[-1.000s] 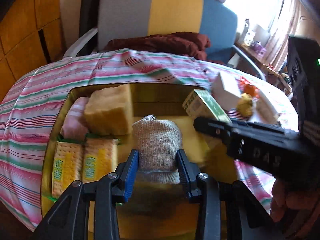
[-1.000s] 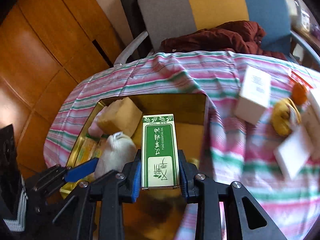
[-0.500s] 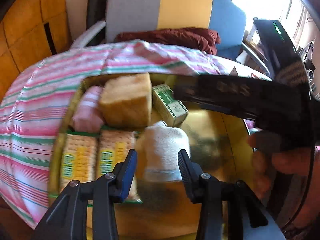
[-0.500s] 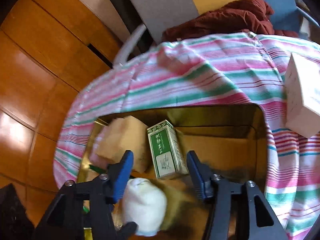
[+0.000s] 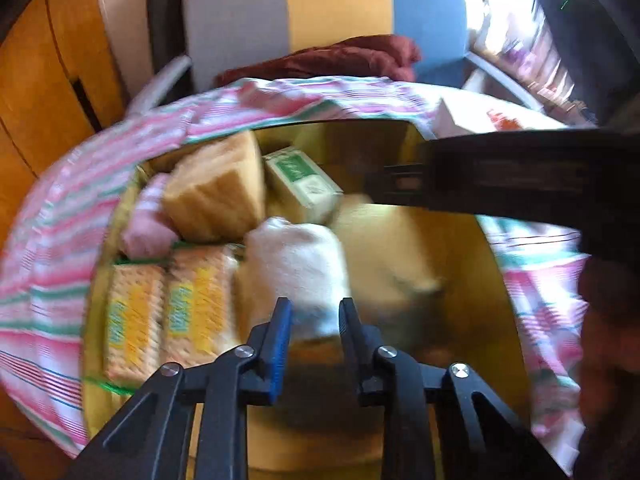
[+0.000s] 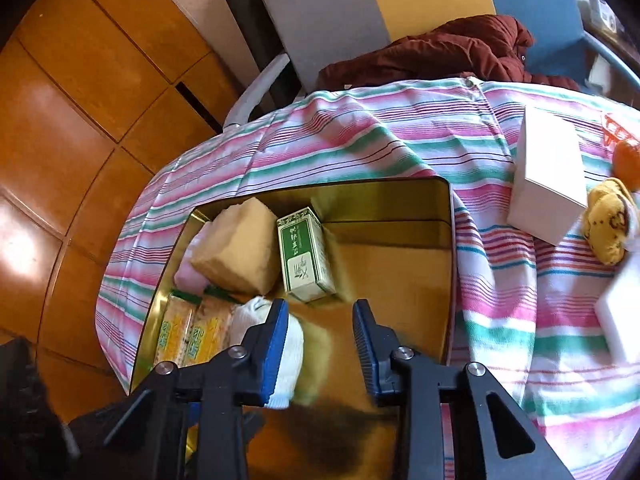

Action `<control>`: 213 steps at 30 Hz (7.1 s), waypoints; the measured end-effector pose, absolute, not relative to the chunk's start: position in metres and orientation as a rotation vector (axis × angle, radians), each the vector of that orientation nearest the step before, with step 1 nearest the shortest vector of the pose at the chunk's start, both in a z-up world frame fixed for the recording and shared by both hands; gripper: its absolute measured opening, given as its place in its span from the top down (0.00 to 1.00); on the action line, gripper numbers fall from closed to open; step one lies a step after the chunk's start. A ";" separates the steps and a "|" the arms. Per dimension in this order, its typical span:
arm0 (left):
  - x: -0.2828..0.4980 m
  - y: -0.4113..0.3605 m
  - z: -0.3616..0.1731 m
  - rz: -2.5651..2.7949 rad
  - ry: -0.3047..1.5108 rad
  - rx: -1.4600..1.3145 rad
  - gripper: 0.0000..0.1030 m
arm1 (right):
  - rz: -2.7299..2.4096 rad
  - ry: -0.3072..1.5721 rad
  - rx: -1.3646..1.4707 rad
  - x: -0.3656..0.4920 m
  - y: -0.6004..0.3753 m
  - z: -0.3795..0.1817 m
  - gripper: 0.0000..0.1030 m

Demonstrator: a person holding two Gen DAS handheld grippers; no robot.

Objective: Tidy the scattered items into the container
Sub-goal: 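Lower and release the green box and knit cap into the tray, then move back to the silver spring clips and grasp one with the right tool, then grasp the other silver spring clip with the left tool while the right tool holds its clip, then carry both silver clips over the gold tray with both tools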

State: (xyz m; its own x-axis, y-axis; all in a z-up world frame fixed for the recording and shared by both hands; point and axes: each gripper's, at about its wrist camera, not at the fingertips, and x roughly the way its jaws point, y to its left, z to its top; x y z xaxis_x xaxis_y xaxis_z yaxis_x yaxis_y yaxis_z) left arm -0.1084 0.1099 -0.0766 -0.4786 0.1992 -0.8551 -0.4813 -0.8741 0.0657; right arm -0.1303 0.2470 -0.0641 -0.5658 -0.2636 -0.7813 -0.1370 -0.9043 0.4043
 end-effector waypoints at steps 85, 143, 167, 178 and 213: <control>0.026 0.230 -0.061 2.051 0.181 -1.215 0.65 | -3.069 -0.872 1.545 0.082 0.439 -0.100 0.56; 0.006 0.304 -0.097 1.966 0.489 -1.260 0.61 | -2.977 -0.714 1.607 0.087 0.425 -0.101 0.46; 0.013 0.272 -0.069 2.020 0.294 -1.220 0.62 | -2.986 -0.745 1.517 0.097 0.419 -0.080 0.65; -0.005 0.209 -0.024 2.133 0.182 -1.163 0.62 | -2.915 -0.706 1.330 0.057 0.373 -0.031 0.65; -0.083 0.000 -0.087 2.400 0.038 -1.409 0.60 | -2.489 -0.479 1.501 -0.073 0.162 -0.081 0.52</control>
State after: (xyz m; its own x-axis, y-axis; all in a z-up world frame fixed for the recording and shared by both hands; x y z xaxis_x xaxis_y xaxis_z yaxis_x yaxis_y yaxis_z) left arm -0.0830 -0.0003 -0.0875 -0.4401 0.2894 -0.8500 -0.3161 -0.9360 -0.1550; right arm -0.0734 0.1618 -0.0807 -0.4663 -0.3284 -0.8214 0.0001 -0.9286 0.3712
